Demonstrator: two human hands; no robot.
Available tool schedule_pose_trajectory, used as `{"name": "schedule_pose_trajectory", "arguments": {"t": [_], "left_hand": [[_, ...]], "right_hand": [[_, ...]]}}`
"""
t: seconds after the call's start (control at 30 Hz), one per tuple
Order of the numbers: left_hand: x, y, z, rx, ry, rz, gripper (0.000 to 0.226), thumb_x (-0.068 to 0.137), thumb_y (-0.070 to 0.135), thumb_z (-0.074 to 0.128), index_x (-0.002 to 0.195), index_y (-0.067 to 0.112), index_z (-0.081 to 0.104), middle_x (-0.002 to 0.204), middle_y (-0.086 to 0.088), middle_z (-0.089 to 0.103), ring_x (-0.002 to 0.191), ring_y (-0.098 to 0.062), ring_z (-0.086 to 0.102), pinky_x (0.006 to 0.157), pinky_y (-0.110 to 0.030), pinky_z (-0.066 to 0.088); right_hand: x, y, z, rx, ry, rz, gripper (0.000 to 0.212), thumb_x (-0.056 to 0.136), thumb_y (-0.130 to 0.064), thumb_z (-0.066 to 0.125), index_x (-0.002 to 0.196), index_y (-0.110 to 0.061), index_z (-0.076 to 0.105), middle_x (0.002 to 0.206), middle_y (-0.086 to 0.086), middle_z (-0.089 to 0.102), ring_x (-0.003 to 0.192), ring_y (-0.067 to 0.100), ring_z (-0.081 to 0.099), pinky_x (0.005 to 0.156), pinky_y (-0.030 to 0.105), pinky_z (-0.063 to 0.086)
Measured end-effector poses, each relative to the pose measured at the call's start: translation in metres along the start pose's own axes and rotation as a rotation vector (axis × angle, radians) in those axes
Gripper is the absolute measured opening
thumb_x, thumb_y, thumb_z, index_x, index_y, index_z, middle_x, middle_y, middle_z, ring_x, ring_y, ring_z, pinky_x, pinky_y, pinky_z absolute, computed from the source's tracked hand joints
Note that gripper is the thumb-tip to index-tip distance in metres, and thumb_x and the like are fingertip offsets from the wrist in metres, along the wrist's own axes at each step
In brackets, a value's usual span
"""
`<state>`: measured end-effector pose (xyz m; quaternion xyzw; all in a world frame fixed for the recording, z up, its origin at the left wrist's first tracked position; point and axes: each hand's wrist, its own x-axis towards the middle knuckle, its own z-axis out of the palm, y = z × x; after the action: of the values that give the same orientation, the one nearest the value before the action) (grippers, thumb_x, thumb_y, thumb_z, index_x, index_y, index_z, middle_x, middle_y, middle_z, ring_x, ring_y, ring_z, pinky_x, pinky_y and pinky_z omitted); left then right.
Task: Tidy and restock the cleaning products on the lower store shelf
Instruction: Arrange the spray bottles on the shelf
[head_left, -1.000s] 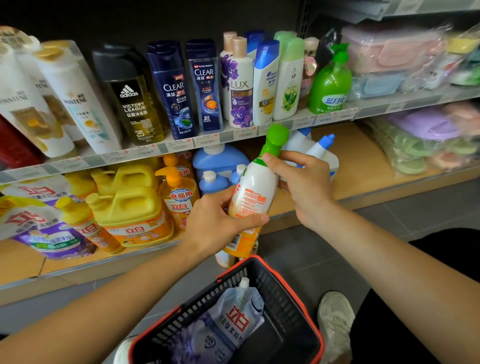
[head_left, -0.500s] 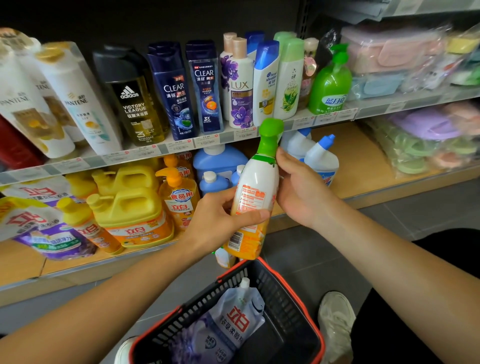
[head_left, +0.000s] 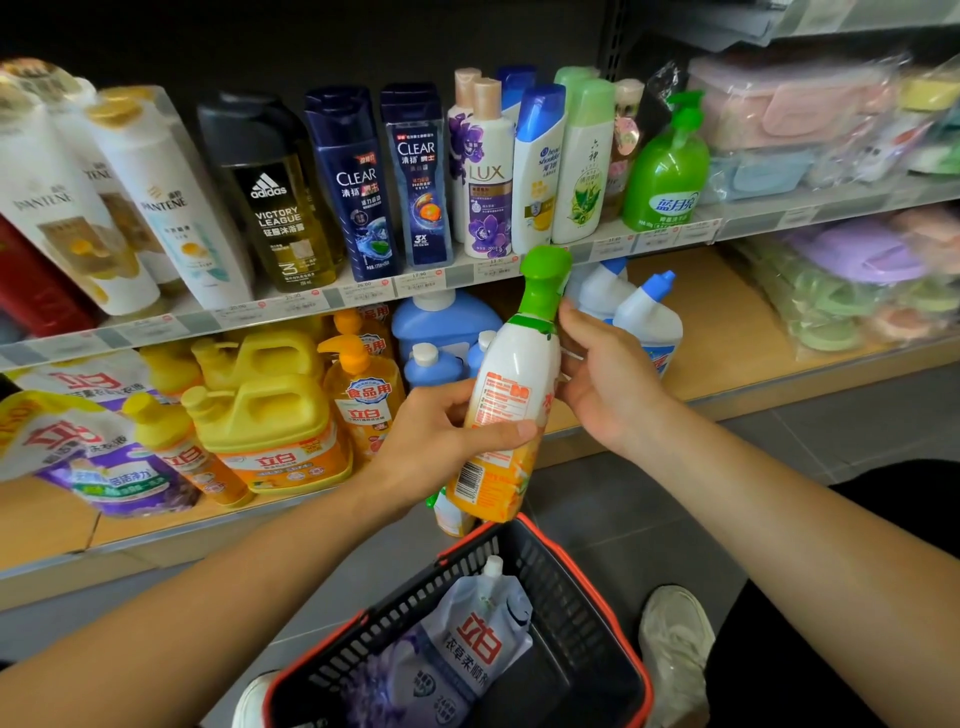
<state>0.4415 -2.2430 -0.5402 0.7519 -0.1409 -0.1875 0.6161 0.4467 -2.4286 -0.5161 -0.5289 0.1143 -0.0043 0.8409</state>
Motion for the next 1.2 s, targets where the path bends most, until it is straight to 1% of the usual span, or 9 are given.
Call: {"name": "schedule_pose_trajectory", "arguments": {"t": [0.17,0.37,0.47,0.57,0.73,0.93,1.03,1.13,1.2], "left_hand": [[0.000,0.005,0.000,-0.132,0.016,-0.048,0.049,0.070,0.038,0.081,0.112,0.014,0.073,0.103,-0.001,0.079,0.093,-0.019,0.076,0.077,-0.029,0.062],[0.000,0.011,-0.008,-0.328,0.096,-0.097,0.045,0.079,0.038,0.073,0.116,0.014,0.070,0.105,-0.004,0.078,0.092,-0.018,0.076,0.068,-0.022,0.059],[-0.002,0.009,-0.014,-0.404,0.086,-0.103,0.044,0.086,0.039,0.069,0.123,0.016,0.066,0.112,-0.006,0.077,0.101,-0.023,0.075,0.078,-0.032,0.063],[-0.006,0.002,-0.016,-0.492,0.048,-0.098,0.047,0.090,0.038,0.065,0.129,0.013,0.062,0.118,-0.010,0.075,0.108,-0.028,0.072,0.083,-0.038,0.062],[-0.009,-0.003,-0.015,-0.557,-0.016,-0.080,0.045,0.093,0.037,0.062,0.130,0.012,0.064,0.123,-0.013,0.072,0.113,-0.029,0.070,0.085,-0.036,0.060],[-0.007,-0.003,-0.034,-0.045,0.094,-0.004,0.034,0.082,0.050,0.069,0.100,0.021,0.076,0.093,0.000,0.080,0.082,-0.015,0.077,0.064,-0.022,0.057],[-0.011,-0.008,-0.036,0.117,0.229,-0.003,0.040,0.079,0.053,0.073,0.080,0.013,0.078,0.075,-0.003,0.078,0.067,-0.019,0.075,0.060,-0.031,0.057],[-0.012,-0.016,-0.039,0.454,0.367,0.224,0.027,0.084,0.041,0.080,0.071,0.017,0.076,0.064,0.002,0.073,0.059,-0.016,0.070,0.060,-0.039,0.059],[-0.011,-0.013,-0.041,0.553,0.419,0.390,0.021,0.079,0.038,0.085,0.082,0.020,0.075,0.071,0.008,0.071,0.066,-0.010,0.067,0.061,-0.038,0.058]], "right_hand": [[-0.001,0.004,-0.005,-0.118,0.013,-0.021,0.015,0.094,-0.029,0.066,0.097,-0.018,0.075,0.097,0.004,0.077,0.090,0.017,0.074,0.074,0.035,0.059],[-0.015,0.011,-0.011,-0.464,-0.175,0.014,0.037,0.087,-0.039,0.072,0.120,-0.024,0.068,0.110,0.002,0.074,0.103,0.020,0.071,0.096,0.049,0.055],[-0.025,0.021,-0.013,-0.603,-0.374,0.038,0.071,0.072,-0.037,0.084,0.134,-0.048,0.052,0.123,0.001,0.067,0.107,0.019,0.069,0.091,0.044,0.057],[-0.031,0.037,-0.015,-0.616,-0.483,0.016,0.100,0.070,-0.026,0.089,0.148,-0.050,0.031,0.128,0.000,0.063,0.111,0.018,0.068,0.093,0.039,0.057],[-0.034,0.049,-0.015,-0.540,-0.382,-0.106,0.096,0.071,-0.019,0.090,0.149,-0.037,0.037,0.126,-0.005,0.067,0.114,0.014,0.066,0.090,0.033,0.057],[-0.032,0.034,-0.031,-0.601,-0.178,-0.226,0.069,0.061,-0.011,0.094,0.121,-0.025,0.064,0.104,-0.009,0.073,0.096,0.005,0.070,0.073,0.019,0.055],[-0.030,0.024,-0.033,-0.578,-0.105,-0.267,0.068,0.060,-0.011,0.093,0.121,-0.022,0.065,0.103,-0.010,0.072,0.097,0.006,0.070,0.071,0.023,0.057],[-0.028,0.014,-0.034,-0.636,-0.064,-0.344,0.067,0.059,-0.017,0.094,0.118,-0.029,0.066,0.103,-0.020,0.068,0.100,0.001,0.066,0.072,0.021,0.058],[-0.028,0.009,-0.034,-0.695,-0.066,-0.369,0.067,0.060,-0.016,0.093,0.119,-0.032,0.066,0.108,-0.019,0.066,0.103,0.000,0.063,0.075,0.020,0.057]]}}
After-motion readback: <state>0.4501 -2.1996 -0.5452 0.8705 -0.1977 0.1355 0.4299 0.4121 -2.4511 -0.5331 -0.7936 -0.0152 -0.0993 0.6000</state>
